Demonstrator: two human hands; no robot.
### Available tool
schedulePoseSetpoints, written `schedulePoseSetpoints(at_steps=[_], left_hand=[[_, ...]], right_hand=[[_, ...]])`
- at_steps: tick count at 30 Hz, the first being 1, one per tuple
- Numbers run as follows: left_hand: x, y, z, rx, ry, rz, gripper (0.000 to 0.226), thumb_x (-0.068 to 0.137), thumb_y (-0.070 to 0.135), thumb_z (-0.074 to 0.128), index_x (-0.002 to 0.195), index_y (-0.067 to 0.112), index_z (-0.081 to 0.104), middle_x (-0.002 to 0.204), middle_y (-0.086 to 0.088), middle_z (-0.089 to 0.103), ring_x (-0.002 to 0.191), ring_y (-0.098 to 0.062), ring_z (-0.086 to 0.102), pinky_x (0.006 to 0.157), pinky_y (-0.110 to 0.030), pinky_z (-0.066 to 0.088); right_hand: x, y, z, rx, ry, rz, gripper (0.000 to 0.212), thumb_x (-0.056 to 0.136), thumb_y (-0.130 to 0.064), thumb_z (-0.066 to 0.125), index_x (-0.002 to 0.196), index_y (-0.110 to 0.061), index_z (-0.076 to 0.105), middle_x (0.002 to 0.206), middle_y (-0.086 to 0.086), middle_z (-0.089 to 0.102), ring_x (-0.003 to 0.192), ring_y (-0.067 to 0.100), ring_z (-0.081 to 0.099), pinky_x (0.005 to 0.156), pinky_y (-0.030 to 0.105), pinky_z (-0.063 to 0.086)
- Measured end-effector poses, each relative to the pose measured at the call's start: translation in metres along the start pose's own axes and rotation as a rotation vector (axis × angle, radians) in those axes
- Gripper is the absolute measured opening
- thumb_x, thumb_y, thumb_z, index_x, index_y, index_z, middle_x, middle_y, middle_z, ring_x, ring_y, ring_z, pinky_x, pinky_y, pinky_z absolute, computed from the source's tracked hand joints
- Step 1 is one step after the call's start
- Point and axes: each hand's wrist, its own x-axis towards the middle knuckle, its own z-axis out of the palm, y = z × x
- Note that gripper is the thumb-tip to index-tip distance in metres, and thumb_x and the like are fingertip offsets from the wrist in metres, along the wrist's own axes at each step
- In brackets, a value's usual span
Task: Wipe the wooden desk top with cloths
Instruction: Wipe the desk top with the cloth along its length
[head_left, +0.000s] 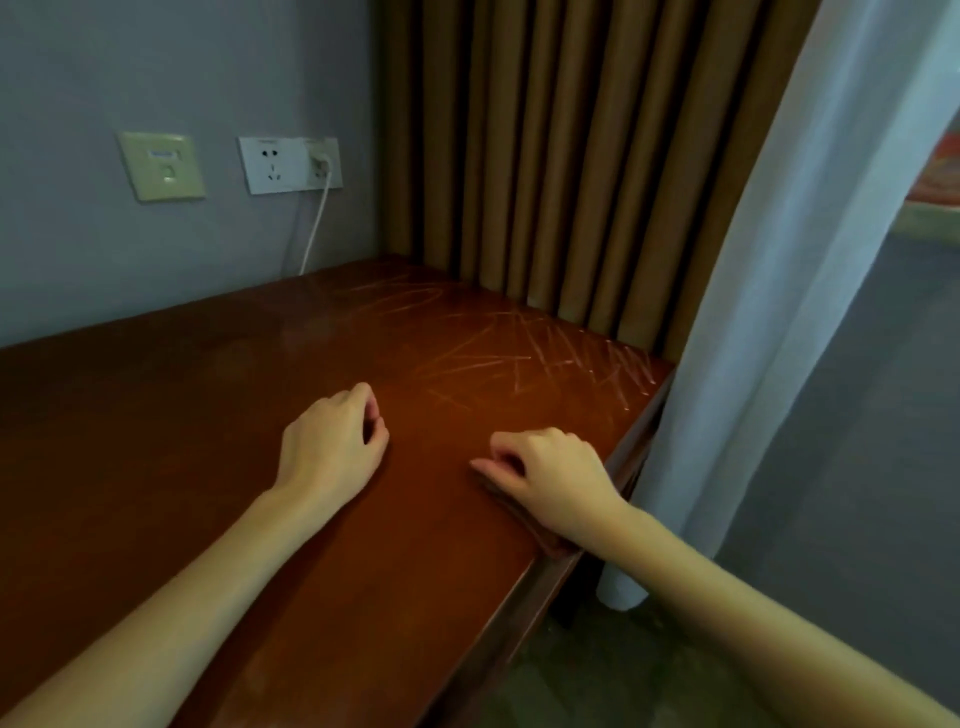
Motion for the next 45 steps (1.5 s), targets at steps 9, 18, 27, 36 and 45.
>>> schedulePoseSetpoints(at_steps=[9,18,27,36,45], left_hand=[[-0.005,-0.003,0.004,-0.032,0.043,0.011,0.009,0.093,0.030,0.054,0.098,0.023,0.055,0.084,0.007,0.058,0.074,-0.008,0.056,0.057,-0.020,0.047],[-0.009,-0.003,0.003,-0.043,0.064,0.009,0.010,0.093,0.030,0.054,0.098,0.022,0.056,0.083,0.008,0.056,0.073,-0.007,0.054,0.058,-0.018,0.041],[-0.009,-0.004,0.003,-0.063,0.059,0.002,0.011,0.094,0.031,0.052,0.101,0.023,0.055,0.087,0.008,0.058,0.077,-0.008,0.055,0.064,-0.020,0.048],[-0.008,-0.002,0.002,-0.052,0.060,0.000,0.014,0.095,0.033,0.049,0.103,0.023,0.054,0.093,0.007,0.061,0.081,-0.007,0.057,0.065,-0.019,0.048],[-0.009,-0.001,0.001,-0.051,0.057,-0.007,0.012,0.095,0.033,0.049,0.102,0.024,0.053,0.091,0.007,0.059,0.080,-0.008,0.055,0.064,-0.019,0.047]], right_hand=[[0.023,0.093,-0.008,-0.190,0.224,0.596,0.032,0.097,-0.044,0.046,0.089,-0.018,0.063,0.076,0.002,0.060,0.078,0.027,0.063,0.059,0.028,0.037],[0.044,0.007,0.013,-0.039,0.054,0.134,0.026,0.096,-0.046,0.045,0.077,-0.028,0.048,0.066,-0.009,0.053,0.058,0.009,0.052,0.054,0.024,0.039],[0.009,0.071,-0.013,-0.107,-0.015,0.236,0.029,0.097,-0.045,0.039,0.082,-0.026,0.054,0.069,-0.003,0.059,0.060,0.010,0.057,0.060,0.028,0.052],[0.118,0.084,0.017,-0.075,0.083,0.303,0.032,0.095,-0.048,0.046,0.083,-0.023,0.062,0.072,-0.005,0.060,0.069,0.017,0.061,0.061,0.032,0.050],[0.071,0.026,0.017,0.059,-0.056,-0.224,0.037,0.094,-0.052,0.040,0.071,-0.025,0.051,0.062,-0.005,0.052,0.054,0.009,0.050,0.052,0.026,0.043]])
